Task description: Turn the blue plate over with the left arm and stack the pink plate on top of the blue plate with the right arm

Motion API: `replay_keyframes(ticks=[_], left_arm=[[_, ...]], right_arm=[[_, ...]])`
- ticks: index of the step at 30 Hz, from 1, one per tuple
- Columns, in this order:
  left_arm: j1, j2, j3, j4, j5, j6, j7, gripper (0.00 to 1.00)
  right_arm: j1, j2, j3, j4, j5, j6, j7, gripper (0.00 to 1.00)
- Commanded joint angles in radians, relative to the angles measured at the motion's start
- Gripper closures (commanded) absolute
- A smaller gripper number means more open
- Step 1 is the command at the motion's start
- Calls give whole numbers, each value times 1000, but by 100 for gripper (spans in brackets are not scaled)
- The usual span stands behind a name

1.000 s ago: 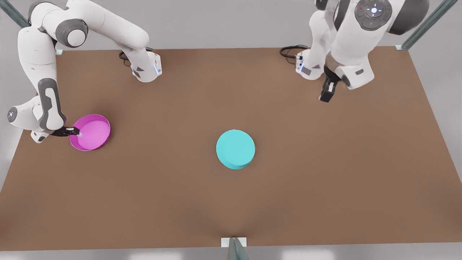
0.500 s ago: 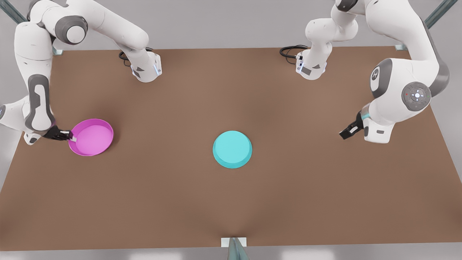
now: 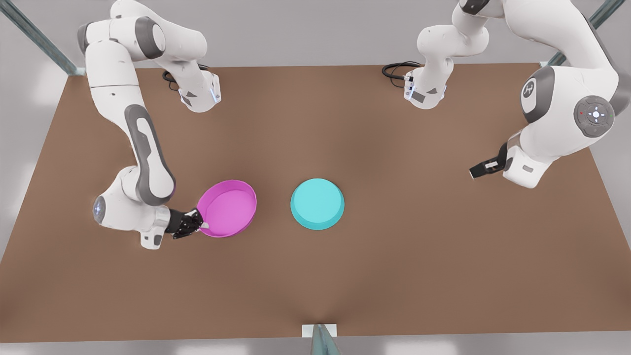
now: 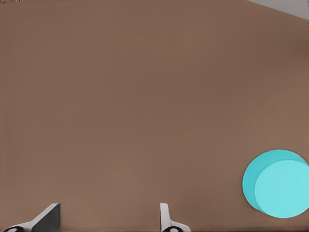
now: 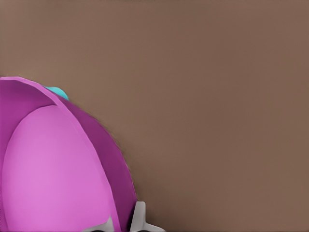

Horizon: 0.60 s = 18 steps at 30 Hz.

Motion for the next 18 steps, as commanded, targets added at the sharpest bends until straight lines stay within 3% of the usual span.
replay_keyframes(ticks=[1, 7, 18], left_arm=[[-1, -1, 0, 1, 1, -25, 268, 0], [-1, -1, -2, 1, -1, -31, 267, 0], [5, 6, 1, 18, -2, -28, 271, 0]], right_arm=[[76, 7, 0, 16, 16, 86, 588, 79], [241, 56, 0, 67, 16, 178, 786, 79], [314, 96, 32, 75, 46, 189, 798, 79]])
